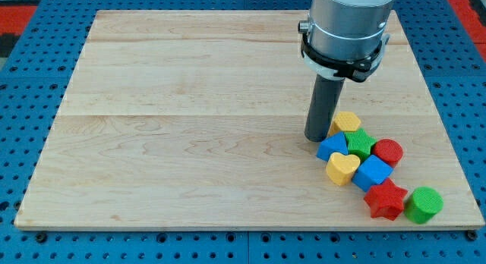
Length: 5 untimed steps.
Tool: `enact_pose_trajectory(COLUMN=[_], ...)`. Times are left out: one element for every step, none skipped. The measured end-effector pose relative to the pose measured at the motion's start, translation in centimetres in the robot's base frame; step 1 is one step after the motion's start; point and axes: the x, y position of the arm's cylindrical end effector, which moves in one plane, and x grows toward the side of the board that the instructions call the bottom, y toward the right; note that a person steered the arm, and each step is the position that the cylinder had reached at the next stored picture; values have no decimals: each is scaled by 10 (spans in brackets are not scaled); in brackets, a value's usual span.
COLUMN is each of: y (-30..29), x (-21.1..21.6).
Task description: Separate yellow heart along with blue triangle from group of blocks
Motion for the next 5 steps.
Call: enact_pose_trajectory(y=[-49,-49,-37,38,40], x=[39,112,134,123,100])
